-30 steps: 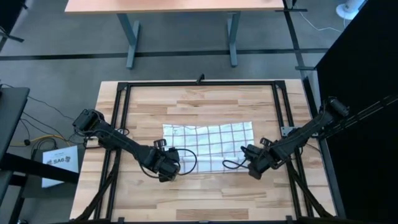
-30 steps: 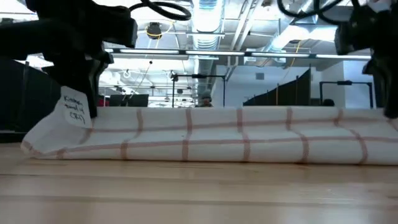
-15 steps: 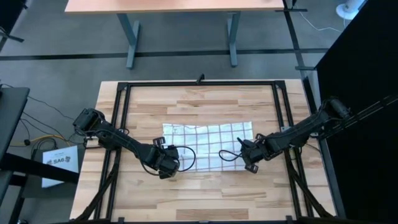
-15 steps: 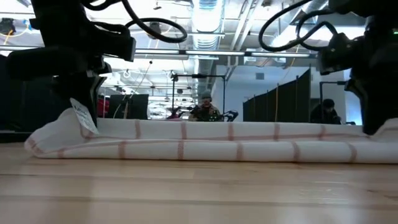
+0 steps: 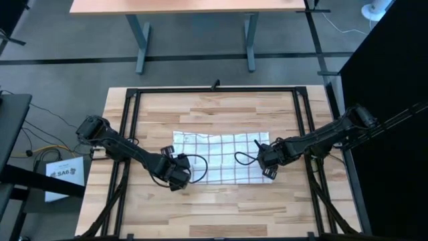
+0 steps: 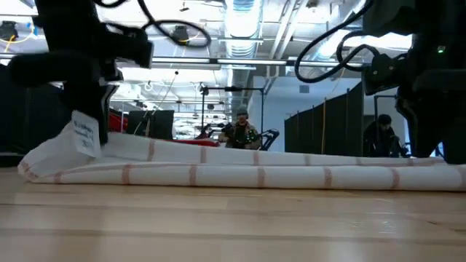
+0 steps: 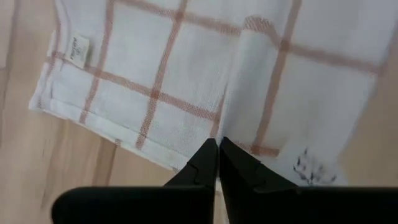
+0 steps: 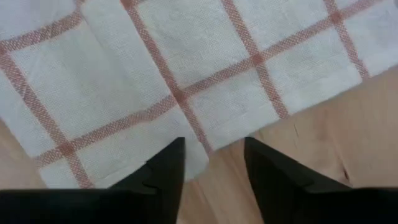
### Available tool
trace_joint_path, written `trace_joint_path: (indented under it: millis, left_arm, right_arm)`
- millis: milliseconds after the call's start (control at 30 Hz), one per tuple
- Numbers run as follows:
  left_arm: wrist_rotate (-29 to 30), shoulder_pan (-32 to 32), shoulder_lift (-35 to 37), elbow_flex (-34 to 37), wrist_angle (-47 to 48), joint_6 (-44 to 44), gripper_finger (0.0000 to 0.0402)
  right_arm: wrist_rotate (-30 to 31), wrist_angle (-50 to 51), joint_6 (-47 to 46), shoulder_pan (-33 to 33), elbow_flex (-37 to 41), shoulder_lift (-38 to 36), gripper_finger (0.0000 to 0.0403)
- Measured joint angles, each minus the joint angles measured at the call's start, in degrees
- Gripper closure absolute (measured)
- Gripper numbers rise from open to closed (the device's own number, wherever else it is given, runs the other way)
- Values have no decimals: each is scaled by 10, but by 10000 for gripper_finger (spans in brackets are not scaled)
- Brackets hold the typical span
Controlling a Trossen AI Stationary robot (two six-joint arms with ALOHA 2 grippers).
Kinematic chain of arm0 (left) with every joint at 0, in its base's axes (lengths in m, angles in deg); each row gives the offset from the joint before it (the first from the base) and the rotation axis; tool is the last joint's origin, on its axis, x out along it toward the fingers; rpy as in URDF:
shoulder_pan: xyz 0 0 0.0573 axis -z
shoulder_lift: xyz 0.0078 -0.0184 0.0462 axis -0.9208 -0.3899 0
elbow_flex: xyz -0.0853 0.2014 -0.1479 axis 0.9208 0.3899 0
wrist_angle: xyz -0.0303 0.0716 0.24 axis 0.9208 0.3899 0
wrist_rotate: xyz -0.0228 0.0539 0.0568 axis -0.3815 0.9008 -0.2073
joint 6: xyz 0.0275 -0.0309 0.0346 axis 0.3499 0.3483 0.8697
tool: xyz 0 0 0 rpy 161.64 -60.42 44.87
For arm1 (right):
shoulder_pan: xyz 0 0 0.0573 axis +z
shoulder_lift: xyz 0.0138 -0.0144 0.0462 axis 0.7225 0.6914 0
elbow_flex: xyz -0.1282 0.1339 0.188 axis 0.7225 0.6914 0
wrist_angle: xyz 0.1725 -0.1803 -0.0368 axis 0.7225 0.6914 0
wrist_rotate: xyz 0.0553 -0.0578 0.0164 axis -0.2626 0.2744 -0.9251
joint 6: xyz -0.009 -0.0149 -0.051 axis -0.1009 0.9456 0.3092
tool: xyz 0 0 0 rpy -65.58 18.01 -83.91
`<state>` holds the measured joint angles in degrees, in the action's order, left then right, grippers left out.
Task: Roll towel
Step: Fold the white striped towel
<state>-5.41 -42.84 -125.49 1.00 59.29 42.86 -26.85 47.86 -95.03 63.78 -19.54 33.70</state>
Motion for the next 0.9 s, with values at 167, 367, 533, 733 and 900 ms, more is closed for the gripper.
trace_joint_path:
  millis: [167, 367, 533, 733, 900]
  left_arm:
    - [12, -20, 56, -4, 9, -7, 399]
    - [2, -37, 78, -4, 59, -14, 378]
    - [-7, -44, 81, -4, 70, 2, 358]
    - [-12, -48, 79, -4, 13, 31, 315]
    - [-63, -54, 79, -3, -5, 18, 274]
  right_arm:
    - [0, -20, 20, 1, 0, 0, 211]
    - [2, -48, 48, 1, 0, 0, 213]
    - [6, -72, 60, 1, 0, 0, 215]
    - [8, -92, 61, 1, 0, 0, 215]
    - [4, -139, 95, 1, 0, 0, 215]
